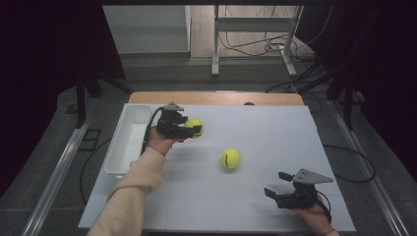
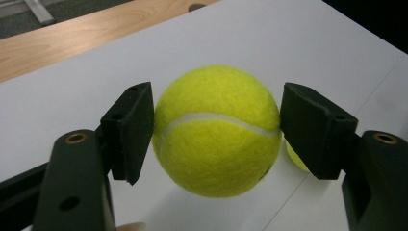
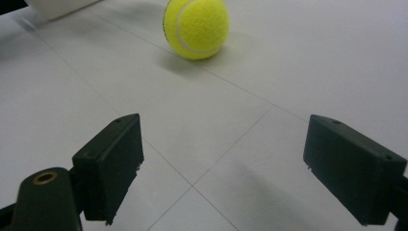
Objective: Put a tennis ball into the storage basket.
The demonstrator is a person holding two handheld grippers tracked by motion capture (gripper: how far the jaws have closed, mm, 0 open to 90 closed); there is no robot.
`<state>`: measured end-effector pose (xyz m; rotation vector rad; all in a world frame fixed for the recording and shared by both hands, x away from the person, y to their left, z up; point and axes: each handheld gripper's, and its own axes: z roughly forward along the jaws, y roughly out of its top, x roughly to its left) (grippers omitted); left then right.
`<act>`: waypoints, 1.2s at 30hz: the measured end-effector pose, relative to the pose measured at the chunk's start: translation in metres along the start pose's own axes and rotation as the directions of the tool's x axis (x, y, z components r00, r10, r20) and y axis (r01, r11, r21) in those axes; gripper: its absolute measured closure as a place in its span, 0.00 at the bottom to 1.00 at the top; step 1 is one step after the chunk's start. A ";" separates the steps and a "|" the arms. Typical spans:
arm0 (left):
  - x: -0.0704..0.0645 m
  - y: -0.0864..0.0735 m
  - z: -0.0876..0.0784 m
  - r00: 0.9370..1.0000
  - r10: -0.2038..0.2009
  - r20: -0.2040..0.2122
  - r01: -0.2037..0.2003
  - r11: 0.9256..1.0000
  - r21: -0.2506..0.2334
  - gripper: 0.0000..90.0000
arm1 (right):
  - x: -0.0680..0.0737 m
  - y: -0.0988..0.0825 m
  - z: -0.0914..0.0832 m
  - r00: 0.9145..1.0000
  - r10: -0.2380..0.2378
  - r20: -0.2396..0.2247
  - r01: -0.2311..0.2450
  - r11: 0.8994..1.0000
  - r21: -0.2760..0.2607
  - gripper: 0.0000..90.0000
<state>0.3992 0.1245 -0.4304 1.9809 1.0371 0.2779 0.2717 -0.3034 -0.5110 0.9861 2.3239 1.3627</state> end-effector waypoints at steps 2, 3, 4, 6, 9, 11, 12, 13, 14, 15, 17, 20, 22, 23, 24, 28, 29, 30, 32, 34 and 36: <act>0.000 0.000 -0.002 1.000 0.001 -0.001 -0.001 1.000 -0.005 0.34 | 0.000 0.000 0.000 1.000 0.000 0.000 0.000 1.000 0.000 0.16; -0.001 0.000 -0.004 1.000 0.003 -0.005 -0.003 1.000 -0.010 0.34 | 0.000 0.000 0.000 1.000 -0.002 0.000 0.002 1.000 0.000 0.16; -0.001 0.001 -0.005 1.000 0.004 -0.004 -0.004 1.000 -0.011 0.34 | 0.000 0.000 0.000 1.000 -0.003 0.000 0.003 1.000 -0.001 0.16; -0.001 0.001 -0.006 1.000 0.003 -0.004 -0.003 1.000 -0.013 0.34 | 0.000 0.000 0.000 1.000 -0.003 0.001 0.003 1.000 0.001 0.16; -0.001 0.001 -0.008 1.000 0.006 -0.009 -0.006 1.000 -0.019 0.34 | 0.000 0.000 0.000 1.000 -0.002 0.000 0.002 1.000 -0.001 0.16; -0.001 0.001 -0.011 1.000 0.004 -0.011 -0.004 1.000 -0.026 0.34 | 0.000 0.000 0.000 1.000 -0.002 0.001 0.002 1.000 0.001 0.16; -0.001 0.001 -0.012 1.000 0.002 -0.010 -0.002 1.000 -0.029 0.34 | 0.000 0.000 0.000 1.000 -0.002 0.001 0.002 1.000 0.001 0.16; -0.001 0.001 -0.013 1.000 0.002 -0.011 -0.002 0.999 -0.032 0.34 | 0.000 0.000 0.000 1.000 -0.002 0.001 0.002 1.000 0.001 0.16; -0.001 0.001 -0.014 1.000 0.002 -0.013 -0.002 0.999 -0.035 0.34 | 0.000 0.000 0.000 1.000 -0.002 0.001 0.002 1.000 0.001 0.16; -0.001 0.001 -0.015 1.000 0.005 -0.013 -0.005 0.999 -0.038 0.34 | 0.000 0.000 0.000 1.000 -0.002 0.001 0.002 1.000 0.001 0.16; -0.001 0.001 -0.017 1.000 0.005 -0.014 -0.006 0.999 -0.042 0.34 | 0.000 0.000 0.000 1.000 -0.002 0.002 0.002 1.000 0.002 0.16; -0.002 0.001 -0.020 1.000 0.006 -0.014 -0.007 0.999 -0.047 0.34 | 0.000 0.000 0.000 1.000 -0.004 0.002 0.004 1.000 0.002 0.16; -0.002 0.001 -0.022 1.000 0.009 -0.016 -0.009 0.999 -0.050 0.34 | 0.000 0.000 0.000 1.000 -0.004 0.002 0.004 1.000 0.002 0.16; -0.002 0.001 -0.022 1.000 0.008 -0.016 -0.009 0.999 -0.051 0.34 | 0.000 0.000 0.000 1.000 -0.004 0.002 0.004 1.000 0.002 0.16; -0.002 0.001 -0.023 1.000 0.007 -0.016 -0.008 0.999 -0.054 0.34 | 0.000 0.000 0.000 1.000 -0.004 0.003 0.004 1.000 0.002 0.16; -0.001 0.001 -0.025 1.000 0.004 -0.018 -0.005 0.998 -0.057 0.34 | 0.000 0.000 0.000 1.000 -0.005 0.002 0.005 1.000 0.002 0.16; -0.001 0.001 -0.025 1.000 0.004 -0.018 -0.005 0.998 -0.057 0.34 | 0.000 0.000 0.000 1.000 -0.004 0.003 0.004 1.000 0.002 0.16; -0.001 0.001 -0.026 1.000 0.006 -0.019 -0.008 0.998 -0.059 0.34 | 0.000 0.000 0.000 1.000 -0.004 0.003 0.004 1.000 0.002 0.16; -0.001 0.000 -0.028 1.000 0.005 -0.019 -0.006 0.998 -0.059 0.34 | 0.000 0.000 0.000 1.000 -0.005 0.003 0.005 1.000 0.003 0.16; 0.000 0.000 -0.030 1.000 0.004 -0.022 -0.006 0.998 -0.064 0.34 | 0.000 0.000 0.000 1.000 -0.005 0.003 0.005 1.000 0.003 0.16; 0.000 0.000 -0.031 1.000 0.007 -0.023 -0.008 0.998 -0.067 0.34 | 0.000 0.000 0.000 1.000 -0.005 0.003 0.005 1.000 0.003 0.16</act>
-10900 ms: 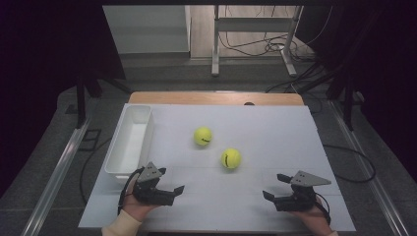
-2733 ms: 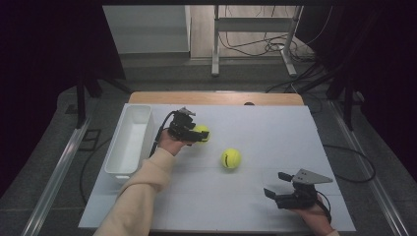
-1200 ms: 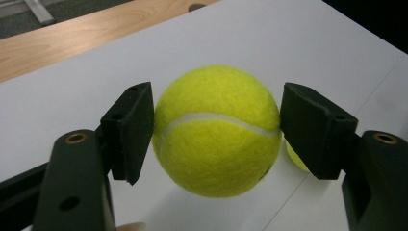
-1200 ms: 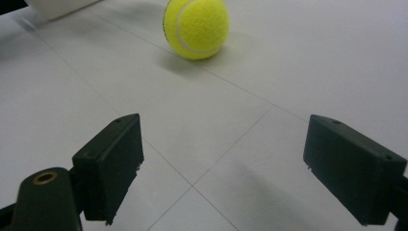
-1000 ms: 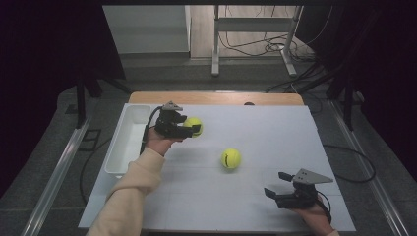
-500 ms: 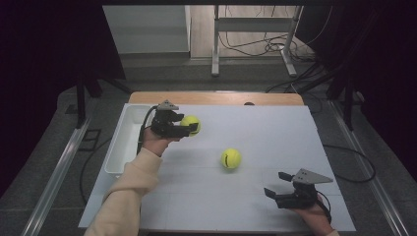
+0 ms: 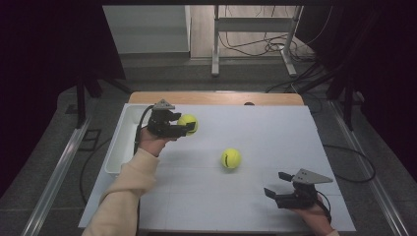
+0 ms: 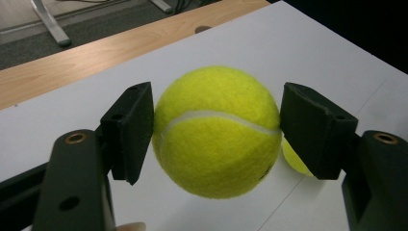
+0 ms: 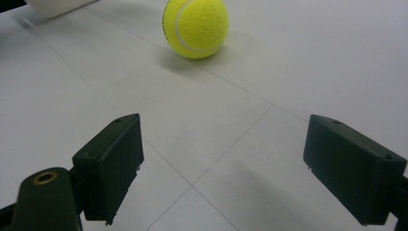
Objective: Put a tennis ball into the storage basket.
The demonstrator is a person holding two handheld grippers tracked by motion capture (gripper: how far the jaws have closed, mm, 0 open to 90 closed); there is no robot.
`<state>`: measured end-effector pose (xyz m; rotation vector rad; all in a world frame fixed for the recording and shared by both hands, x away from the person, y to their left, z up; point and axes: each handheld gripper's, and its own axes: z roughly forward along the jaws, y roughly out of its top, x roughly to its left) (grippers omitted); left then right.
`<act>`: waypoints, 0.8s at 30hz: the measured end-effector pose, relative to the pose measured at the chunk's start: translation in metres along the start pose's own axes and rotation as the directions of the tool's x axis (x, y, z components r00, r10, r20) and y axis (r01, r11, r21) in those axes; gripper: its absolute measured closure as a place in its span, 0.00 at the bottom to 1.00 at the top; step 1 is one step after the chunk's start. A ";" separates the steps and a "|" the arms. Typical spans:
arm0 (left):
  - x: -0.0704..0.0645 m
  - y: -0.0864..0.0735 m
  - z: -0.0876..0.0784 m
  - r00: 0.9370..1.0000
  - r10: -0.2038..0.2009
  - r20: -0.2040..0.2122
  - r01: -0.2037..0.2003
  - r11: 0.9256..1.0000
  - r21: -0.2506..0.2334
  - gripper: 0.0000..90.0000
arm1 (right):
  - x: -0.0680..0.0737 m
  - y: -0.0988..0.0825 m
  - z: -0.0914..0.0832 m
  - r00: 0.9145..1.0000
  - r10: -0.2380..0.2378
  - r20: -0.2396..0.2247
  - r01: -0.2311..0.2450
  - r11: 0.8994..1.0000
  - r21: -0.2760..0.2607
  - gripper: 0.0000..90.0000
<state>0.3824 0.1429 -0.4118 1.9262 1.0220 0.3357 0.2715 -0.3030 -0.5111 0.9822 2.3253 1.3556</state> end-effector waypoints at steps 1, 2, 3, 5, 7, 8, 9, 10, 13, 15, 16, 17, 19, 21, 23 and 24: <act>0.000 0.000 -0.001 1.000 -0.002 0.001 0.002 1.000 -0.001 0.34 | 0.000 0.000 0.000 1.000 0.000 0.000 0.000 1.000 0.000 0.16; 0.000 0.000 -0.001 1.000 -0.002 0.001 0.002 1.000 -0.001 0.34 | 0.000 0.000 0.000 1.000 0.000 0.001 0.000 1.000 0.000 0.16; 0.000 0.000 -0.002 1.000 0.003 -0.001 -0.003 1.000 -0.002 0.34 | 0.000 0.000 0.000 1.000 0.000 0.001 0.000 1.000 0.000 0.16; 0.001 0.000 -0.003 1.000 0.002 -0.002 -0.002 1.000 -0.003 0.34 | 0.000 0.000 0.000 1.000 -0.001 0.001 0.001 1.000 0.000 0.16; 0.001 0.000 -0.005 1.000 -0.001 -0.004 0.001 1.000 -0.006 0.34 | 0.000 0.000 0.000 1.000 0.000 0.001 0.000 1.000 0.000 0.16; 0.001 0.000 -0.006 1.000 -0.003 -0.004 0.003 1.000 -0.008 0.34 | 0.000 0.000 0.000 1.000 0.000 0.001 0.000 1.000 0.000 0.16; 0.002 0.000 -0.007 1.000 -0.002 -0.004 0.002 1.000 -0.009 0.34 | 0.000 0.000 0.000 1.000 0.000 0.001 0.000 1.000 0.000 0.16; 0.002 0.000 -0.007 1.000 -0.003 -0.006 0.003 1.000 -0.010 0.34 | 0.000 0.000 0.000 1.000 0.000 0.001 0.000 1.000 0.000 0.16; 0.001 0.000 -0.009 1.000 -0.001 -0.009 0.001 1.000 -0.015 0.34 | 0.000 0.000 0.000 1.000 -0.001 0.000 0.001 1.000 0.000 0.16; 0.002 0.000 -0.010 1.000 0.002 -0.010 -0.002 1.000 -0.017 0.34 | 0.000 0.000 0.000 1.000 -0.001 0.000 0.001 1.000 0.000 0.16; 0.002 0.000 -0.011 1.000 0.001 -0.010 -0.001 1.000 -0.019 0.34 | 0.000 0.000 0.000 1.000 -0.001 0.000 0.001 1.000 0.000 0.16; 0.002 0.000 -0.012 1.000 0.001 -0.009 -0.002 1.000 -0.018 0.34 | 0.000 0.000 0.000 1.000 -0.001 0.001 0.001 1.000 0.001 0.16; 0.002 0.000 -0.014 1.000 -0.002 -0.013 0.002 1.000 -0.023 0.34 | 0.000 0.000 0.000 1.000 -0.002 0.001 0.002 1.000 0.001 0.16; 0.003 0.000 -0.016 1.000 -0.003 -0.015 0.003 1.000 -0.026 0.34 | 0.000 0.000 0.000 1.000 -0.002 0.001 0.002 1.000 0.001 0.16; 0.003 0.001 -0.017 1.000 -0.001 -0.016 0.001 1.000 -0.029 0.34 | 0.000 0.000 0.000 1.000 -0.002 0.001 0.002 1.000 0.001 0.16; 0.004 0.001 -0.018 1.000 -0.002 -0.017 0.001 1.000 -0.030 0.34 | 0.000 0.000 0.000 1.000 -0.002 0.001 0.002 1.000 0.001 0.16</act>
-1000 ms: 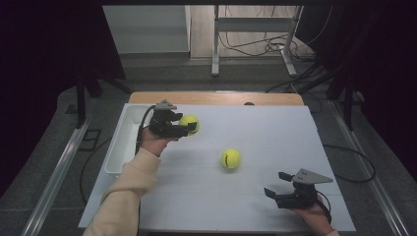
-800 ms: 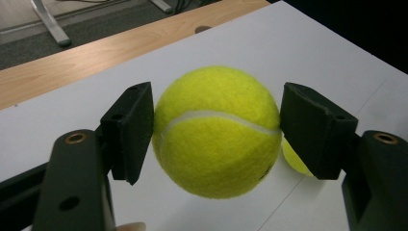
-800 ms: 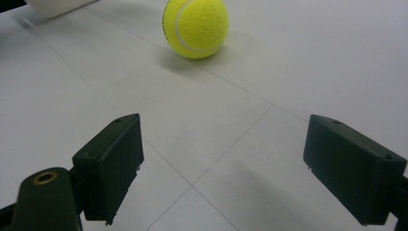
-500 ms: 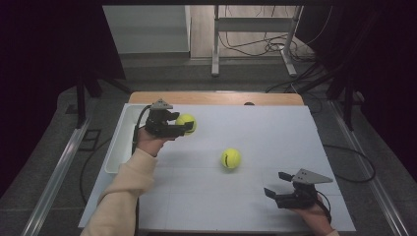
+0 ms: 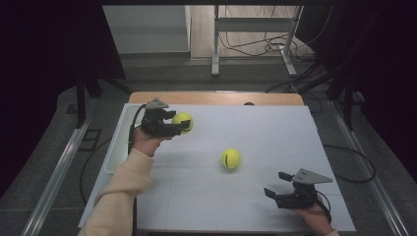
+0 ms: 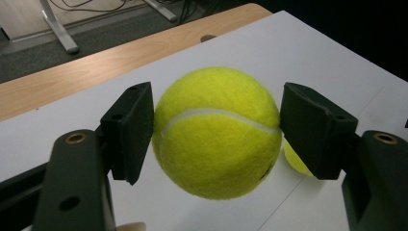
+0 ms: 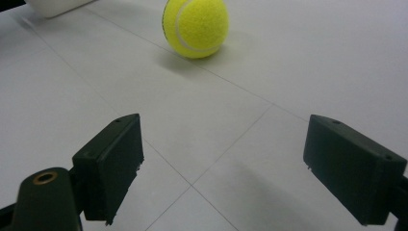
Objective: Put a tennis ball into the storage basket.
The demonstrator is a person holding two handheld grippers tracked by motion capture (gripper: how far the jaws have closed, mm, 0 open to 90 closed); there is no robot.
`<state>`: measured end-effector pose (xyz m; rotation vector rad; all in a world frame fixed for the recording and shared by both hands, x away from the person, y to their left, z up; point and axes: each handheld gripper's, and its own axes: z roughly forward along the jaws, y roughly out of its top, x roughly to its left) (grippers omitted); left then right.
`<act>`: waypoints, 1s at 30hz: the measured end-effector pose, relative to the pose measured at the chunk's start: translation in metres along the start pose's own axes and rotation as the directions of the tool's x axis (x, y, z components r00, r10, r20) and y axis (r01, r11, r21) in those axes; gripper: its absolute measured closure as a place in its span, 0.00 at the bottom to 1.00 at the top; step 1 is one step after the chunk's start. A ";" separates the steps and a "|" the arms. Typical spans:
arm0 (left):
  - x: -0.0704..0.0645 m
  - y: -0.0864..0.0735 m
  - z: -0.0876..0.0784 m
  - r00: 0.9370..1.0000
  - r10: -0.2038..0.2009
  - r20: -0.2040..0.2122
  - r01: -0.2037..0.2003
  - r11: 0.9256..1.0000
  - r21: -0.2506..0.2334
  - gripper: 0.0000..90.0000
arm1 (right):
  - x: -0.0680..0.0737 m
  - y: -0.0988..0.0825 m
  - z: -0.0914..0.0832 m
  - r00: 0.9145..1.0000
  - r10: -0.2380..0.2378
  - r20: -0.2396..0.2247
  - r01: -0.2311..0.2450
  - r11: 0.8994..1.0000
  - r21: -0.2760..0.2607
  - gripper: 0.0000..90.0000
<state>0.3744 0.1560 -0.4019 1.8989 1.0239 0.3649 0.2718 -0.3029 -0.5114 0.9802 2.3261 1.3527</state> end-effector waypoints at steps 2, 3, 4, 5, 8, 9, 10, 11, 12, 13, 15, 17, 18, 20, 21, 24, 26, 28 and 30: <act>0.000 0.000 -0.002 1.000 -0.001 -0.002 0.001 1.000 -0.003 0.34 | 0.000 0.000 0.000 1.000 0.000 0.000 0.000 1.000 0.000 0.16; 0.001 0.000 -0.003 1.000 -0.002 -0.003 0.002 1.000 -0.004 0.34 | 0.000 0.000 0.000 1.000 0.000 0.000 0.000 1.000 0.000 0.16; 0.001 0.000 -0.004 1.000 -0.003 -0.005 0.003 1.000 -0.008 0.34 | 0.000 0.000 0.000 1.000 0.000 0.000 0.000 1.000 0.000 0.16; 0.001 0.000 -0.005 1.000 -0.005 -0.005 0.005 1.000 -0.010 0.34 | 0.000 0.000 0.000 1.000 0.000 0.000 0.000 1.000 0.000 0.16; 0.002 0.000 -0.008 1.000 -0.004 -0.009 0.004 1.000 -0.016 0.34 | 0.000 0.000 0.000 1.000 0.000 0.000 0.000 1.000 0.001 0.16; 0.004 -0.001 -0.009 1.000 -0.008 -0.011 0.008 1.000 -0.019 0.34 | 0.000 0.000 0.000 1.000 -0.001 0.000 0.001 1.000 0.001 0.16; 0.004 -0.001 -0.010 1.000 -0.010 -0.014 0.010 1.000 -0.019 0.34 | 0.000 0.000 0.000 1.000 0.000 0.000 0.000 1.000 0.001 0.16; 0.005 -0.001 -0.011 1.000 -0.010 -0.016 0.009 1.000 -0.019 0.34 | 0.000 0.000 0.000 1.000 0.000 0.000 0.000 1.000 0.000 0.16; 0.005 -0.001 -0.011 1.000 -0.010 -0.016 0.009 1.000 -0.019 0.34 | 0.000 0.000 0.000 1.000 0.000 0.000 0.000 1.000 0.000 0.16; 0.006 -0.001 -0.012 1.000 -0.013 -0.019 0.012 1.000 -0.021 0.34 | 0.000 0.000 0.000 1.000 0.000 0.000 0.000 1.000 0.001 0.16; 0.008 -0.001 -0.015 1.000 -0.016 -0.024 0.015 1.000 -0.024 0.34 | 0.000 0.000 0.000 1.000 -0.001 0.000 0.001 1.000 0.002 0.16; 0.009 -0.002 -0.016 0.999 -0.019 -0.027 0.018 1.000 -0.026 0.34 | 0.000 0.000 0.000 1.000 -0.001 0.001 0.001 1.000 0.002 0.16; 0.010 -0.002 -0.017 0.999 -0.020 -0.030 0.019 0.999 -0.027 0.34 | 0.000 0.000 0.000 1.000 -0.001 0.001 0.001 1.000 0.002 0.16; 0.010 -0.002 -0.018 0.999 -0.023 -0.031 0.022 0.999 -0.028 0.34 | 0.000 0.000 0.000 1.000 -0.001 0.001 0.001 1.000 0.002 0.16; 0.011 -0.003 -0.019 0.999 -0.021 -0.033 0.020 0.999 -0.027 0.34 | 0.000 0.000 0.000 1.000 0.000 0.001 0.000 1.000 0.002 0.16; 0.012 -0.003 -0.021 0.999 -0.024 -0.034 0.023 0.999 -0.025 0.34 | 0.000 0.000 0.000 1.000 0.000 0.001 0.000 1.000 0.003 0.16; 0.013 -0.004 -0.021 0.999 -0.027 -0.033 0.026 0.999 -0.025 0.34 | 0.000 0.000 0.000 1.000 0.000 0.001 0.000 1.000 0.003 0.16; 0.015 -0.004 -0.022 0.999 -0.028 -0.035 0.028 0.999 -0.022 0.34 | 0.000 0.000 0.000 1.000 0.001 0.002 -0.001 1.000 0.003 0.16; 0.016 -0.005 -0.023 0.999 -0.030 -0.038 0.030 0.999 -0.023 0.34 | 0.000 0.000 0.000 1.000 0.001 0.002 -0.001 1.000 0.003 0.16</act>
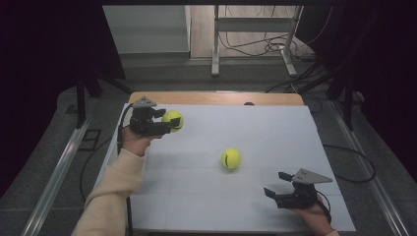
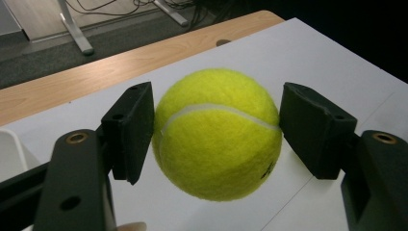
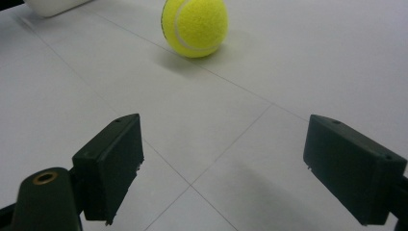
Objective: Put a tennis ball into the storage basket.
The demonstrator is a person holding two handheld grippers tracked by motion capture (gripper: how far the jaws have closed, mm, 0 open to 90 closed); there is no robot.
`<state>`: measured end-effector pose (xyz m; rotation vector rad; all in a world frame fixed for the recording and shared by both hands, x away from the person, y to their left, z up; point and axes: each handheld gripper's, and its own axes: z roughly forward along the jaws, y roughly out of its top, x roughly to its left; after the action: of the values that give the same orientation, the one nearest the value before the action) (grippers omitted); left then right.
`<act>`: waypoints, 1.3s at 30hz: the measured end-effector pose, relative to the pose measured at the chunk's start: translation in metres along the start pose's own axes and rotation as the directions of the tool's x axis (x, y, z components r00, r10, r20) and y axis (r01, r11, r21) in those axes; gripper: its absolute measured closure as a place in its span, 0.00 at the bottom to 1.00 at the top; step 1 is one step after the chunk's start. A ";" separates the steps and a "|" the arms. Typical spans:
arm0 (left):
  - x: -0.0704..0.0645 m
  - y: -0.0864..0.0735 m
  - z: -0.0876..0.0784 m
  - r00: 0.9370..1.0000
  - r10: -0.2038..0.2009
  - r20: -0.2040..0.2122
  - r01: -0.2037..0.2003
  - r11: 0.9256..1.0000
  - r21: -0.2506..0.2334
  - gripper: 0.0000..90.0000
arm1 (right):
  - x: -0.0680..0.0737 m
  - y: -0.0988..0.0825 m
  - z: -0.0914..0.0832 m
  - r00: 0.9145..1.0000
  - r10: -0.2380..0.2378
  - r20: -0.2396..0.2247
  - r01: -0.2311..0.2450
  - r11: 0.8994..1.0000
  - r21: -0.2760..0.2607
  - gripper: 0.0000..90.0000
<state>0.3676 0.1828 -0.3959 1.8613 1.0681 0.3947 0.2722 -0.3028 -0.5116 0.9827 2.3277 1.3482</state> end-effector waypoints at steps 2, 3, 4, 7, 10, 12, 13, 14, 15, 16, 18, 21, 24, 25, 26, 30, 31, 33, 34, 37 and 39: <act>0.001 0.000 -0.001 1.000 -0.004 -0.005 0.004 1.000 -0.002 0.34 | 0.000 0.000 0.000 1.000 0.000 0.000 0.000 1.000 0.000 0.16; 0.002 -0.001 -0.002 1.000 -0.003 -0.006 0.003 1.000 -0.003 0.34 | 0.000 0.000 0.000 1.000 0.000 0.000 0.000 1.000 0.001 0.16; 0.003 -0.001 -0.003 1.000 -0.007 -0.008 0.007 1.000 -0.003 0.34 | 0.000 0.000 0.000 1.000 0.001 0.000 -0.001 1.000 0.000 0.16; 0.005 -0.002 -0.005 1.000 -0.010 -0.012 0.010 1.000 -0.004 0.34 | 0.000 0.000 0.000 1.000 0.001 0.000 -0.001 1.000 0.000 0.16; 0.007 -0.002 -0.008 1.000 -0.014 -0.018 0.014 1.000 -0.009 0.34 | 0.000 0.000 0.000 1.000 0.000 0.000 0.000 1.000 0.001 0.16; 0.009 -0.003 -0.009 1.000 -0.015 -0.024 0.015 1.000 -0.010 0.34 | 0.000 0.000 0.000 1.000 0.001 0.000 -0.001 1.000 0.000 0.16; 0.010 -0.003 -0.010 1.000 -0.016 -0.027 0.016 1.000 -0.011 0.34 | 0.000 0.000 0.000 1.000 0.002 0.000 -0.002 1.000 0.000 0.16; 0.010 -0.003 -0.011 0.999 -0.018 -0.030 0.018 1.000 -0.011 0.34 | 0.000 0.000 0.000 1.000 0.002 0.000 -0.002 1.000 0.000 0.16; 0.011 -0.004 -0.012 0.999 -0.020 -0.031 0.020 1.000 -0.012 0.34 | 0.000 0.000 0.000 1.000 0.002 0.000 -0.002 1.000 0.000 0.16; 0.011 -0.004 -0.012 0.999 -0.020 -0.031 0.020 1.000 -0.012 0.34 | 0.000 0.000 0.000 1.000 0.002 0.000 -0.002 1.000 0.000 0.16; 0.014 -0.004 -0.014 0.999 -0.027 -0.037 0.027 1.000 -0.014 0.34 | 0.000 0.000 0.000 1.000 0.002 0.001 -0.002 1.000 0.000 0.16; 0.017 -0.005 -0.016 0.999 -0.031 -0.042 0.030 0.999 -0.015 0.34 | 0.000 0.000 0.000 1.000 0.002 0.001 -0.002 1.000 0.001 0.16; 0.019 -0.006 -0.019 0.998 -0.036 -0.048 0.035 0.999 -0.016 0.34 | 0.000 0.000 0.001 1.000 0.002 0.001 -0.002 1.000 0.001 0.16; 0.021 -0.006 -0.020 0.998 -0.037 -0.052 0.036 0.999 -0.017 0.34 | 0.000 0.000 0.001 1.000 0.002 0.002 -0.002 1.000 0.001 0.16; 0.022 -0.007 -0.021 0.998 -0.039 -0.057 0.038 0.999 -0.017 0.34 | 0.000 0.000 0.001 1.000 0.002 0.002 -0.002 1.000 0.001 0.16; 0.028 -0.008 -0.026 0.996 -0.046 -0.071 0.045 0.999 -0.018 0.34 | 0.000 0.000 0.000 1.000 0.000 0.003 0.000 1.000 0.003 0.16; 0.029 -0.009 -0.027 0.996 -0.048 -0.074 0.046 0.999 -0.018 0.34 | 0.000 0.000 0.001 1.000 0.000 0.003 0.000 1.000 0.003 0.16; 0.030 -0.009 -0.028 0.996 -0.050 -0.077 0.049 0.999 -0.019 0.34 | 0.000 0.000 0.001 1.000 0.000 0.002 0.000 1.000 0.002 0.16; 0.032 -0.009 -0.030 0.995 -0.055 -0.082 0.053 0.998 -0.019 0.34 | 0.000 0.000 0.001 1.000 0.000 0.002 0.000 1.000 0.002 0.16; 0.037 -0.011 -0.033 0.994 -0.063 -0.093 0.061 0.998 -0.019 0.34 | 0.000 0.000 0.001 1.000 0.001 0.003 -0.001 1.000 0.002 0.16; 0.040 -0.012 -0.035 0.993 -0.070 -0.100 0.068 0.997 -0.020 0.34 | 0.000 0.000 0.001 1.000 0.002 0.003 -0.002 1.000 0.003 0.16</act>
<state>0.3617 0.2372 -0.3938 1.8006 1.1904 0.4596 0.2726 -0.3024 -0.5121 0.9871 2.3273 1.3433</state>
